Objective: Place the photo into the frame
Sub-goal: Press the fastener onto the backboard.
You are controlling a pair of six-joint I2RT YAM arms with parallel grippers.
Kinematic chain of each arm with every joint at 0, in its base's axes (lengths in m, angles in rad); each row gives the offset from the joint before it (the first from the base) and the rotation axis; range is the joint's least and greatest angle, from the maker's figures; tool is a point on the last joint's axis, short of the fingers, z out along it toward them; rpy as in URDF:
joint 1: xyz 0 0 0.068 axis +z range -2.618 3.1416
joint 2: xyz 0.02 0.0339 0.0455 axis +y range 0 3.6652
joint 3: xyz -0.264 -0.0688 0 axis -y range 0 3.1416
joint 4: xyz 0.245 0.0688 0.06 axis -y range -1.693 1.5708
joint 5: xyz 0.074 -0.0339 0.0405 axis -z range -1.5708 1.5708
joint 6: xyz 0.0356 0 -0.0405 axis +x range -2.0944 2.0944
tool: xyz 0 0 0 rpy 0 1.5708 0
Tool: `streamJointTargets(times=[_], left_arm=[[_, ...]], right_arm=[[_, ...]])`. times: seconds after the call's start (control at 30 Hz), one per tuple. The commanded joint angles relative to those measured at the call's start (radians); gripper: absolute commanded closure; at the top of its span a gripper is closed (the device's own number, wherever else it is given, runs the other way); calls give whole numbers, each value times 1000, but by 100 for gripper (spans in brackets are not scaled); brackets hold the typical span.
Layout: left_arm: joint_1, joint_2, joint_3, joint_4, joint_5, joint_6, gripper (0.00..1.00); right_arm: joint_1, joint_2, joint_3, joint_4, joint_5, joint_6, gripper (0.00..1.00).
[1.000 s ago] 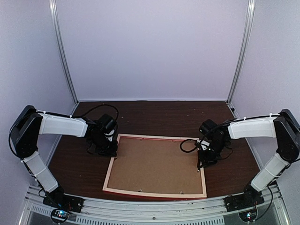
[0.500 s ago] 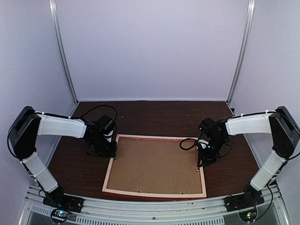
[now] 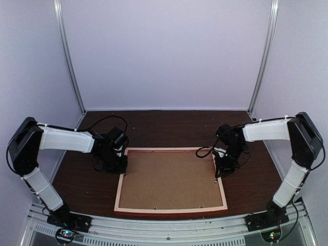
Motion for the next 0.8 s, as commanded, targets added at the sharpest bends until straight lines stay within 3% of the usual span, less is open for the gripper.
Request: streamJointTargets(times=[0.0, 0.3, 0.77], left_arm=[[-33, -10, -18, 5, 31, 2, 84], [-43, 1, -12, 16, 27, -11, 84], [-49, 23, 7, 16, 27, -11, 83]], right_arm=[[-5, -12, 21, 86, 59, -37, 77], [-3, -105, -75, 112, 39, 8, 58], [49, -128, -150, 107, 71, 31, 56]])
